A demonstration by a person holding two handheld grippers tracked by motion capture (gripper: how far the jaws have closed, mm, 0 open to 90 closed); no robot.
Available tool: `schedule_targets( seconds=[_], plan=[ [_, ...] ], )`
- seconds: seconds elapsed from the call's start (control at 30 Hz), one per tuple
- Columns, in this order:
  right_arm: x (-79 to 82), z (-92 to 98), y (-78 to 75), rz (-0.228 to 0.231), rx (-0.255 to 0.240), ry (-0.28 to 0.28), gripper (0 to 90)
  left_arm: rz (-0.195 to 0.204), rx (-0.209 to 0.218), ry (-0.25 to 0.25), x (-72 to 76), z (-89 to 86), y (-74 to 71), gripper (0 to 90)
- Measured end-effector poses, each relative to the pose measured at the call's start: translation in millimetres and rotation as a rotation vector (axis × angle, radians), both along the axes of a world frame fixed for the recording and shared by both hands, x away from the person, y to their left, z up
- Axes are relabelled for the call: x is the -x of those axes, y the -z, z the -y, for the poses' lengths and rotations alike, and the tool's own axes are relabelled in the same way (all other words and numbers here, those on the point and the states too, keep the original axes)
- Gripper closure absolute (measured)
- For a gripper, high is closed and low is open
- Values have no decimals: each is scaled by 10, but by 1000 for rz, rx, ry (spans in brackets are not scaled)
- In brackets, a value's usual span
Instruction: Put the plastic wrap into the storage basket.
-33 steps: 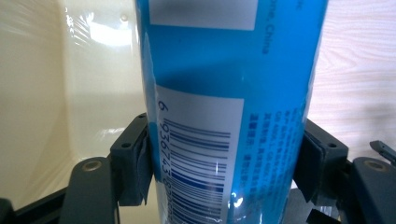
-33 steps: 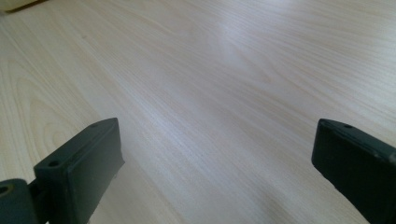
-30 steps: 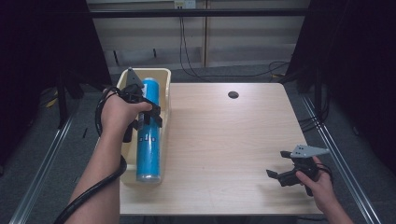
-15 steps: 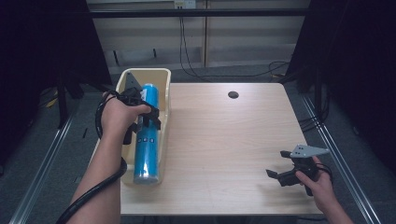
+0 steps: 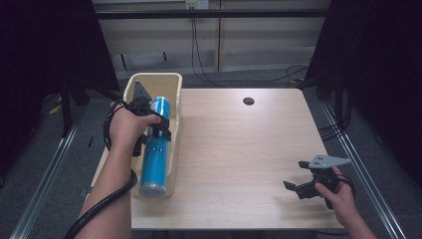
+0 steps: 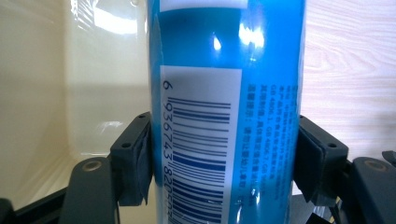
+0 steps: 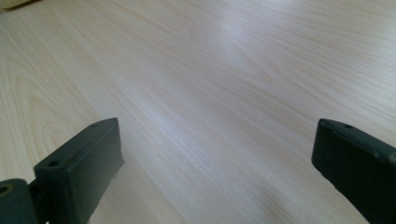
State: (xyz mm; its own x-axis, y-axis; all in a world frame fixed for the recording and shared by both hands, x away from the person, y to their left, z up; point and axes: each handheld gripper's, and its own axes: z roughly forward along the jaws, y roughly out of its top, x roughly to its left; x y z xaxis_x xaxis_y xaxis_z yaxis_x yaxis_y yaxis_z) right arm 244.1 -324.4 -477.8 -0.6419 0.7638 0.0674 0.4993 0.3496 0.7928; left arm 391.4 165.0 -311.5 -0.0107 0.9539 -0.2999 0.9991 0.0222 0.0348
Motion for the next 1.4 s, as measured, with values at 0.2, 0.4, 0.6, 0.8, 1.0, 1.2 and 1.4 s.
schedule_targets(
  seconds=[0.2,0.4,0.6,0.8,1.0,1.2,1.4],
  plan=[
    [1,1,-1,0,0,0,17,14,-15,-49,-4,12,63,323],
    [1,2,-5,2,-1,2,17,7,-27,-42,-28,26,118,322],
    [-3,7,-2,8,4,6,17,-11,-19,-49,-62,26,199,323],
    [-9,7,-1,-1,1,1,17,-16,-18,-69,-83,-9,245,323],
    [-7,-2,8,4,8,4,17,-24,-45,-61,-112,-1,318,322],
    [-11,-3,15,-3,6,-3,17,-50,-33,-52,-124,-10,370,322],
    [-13,-6,18,-7,8,-7,17,-51,-49,-36,-128,-23,389,322]
  ],
)
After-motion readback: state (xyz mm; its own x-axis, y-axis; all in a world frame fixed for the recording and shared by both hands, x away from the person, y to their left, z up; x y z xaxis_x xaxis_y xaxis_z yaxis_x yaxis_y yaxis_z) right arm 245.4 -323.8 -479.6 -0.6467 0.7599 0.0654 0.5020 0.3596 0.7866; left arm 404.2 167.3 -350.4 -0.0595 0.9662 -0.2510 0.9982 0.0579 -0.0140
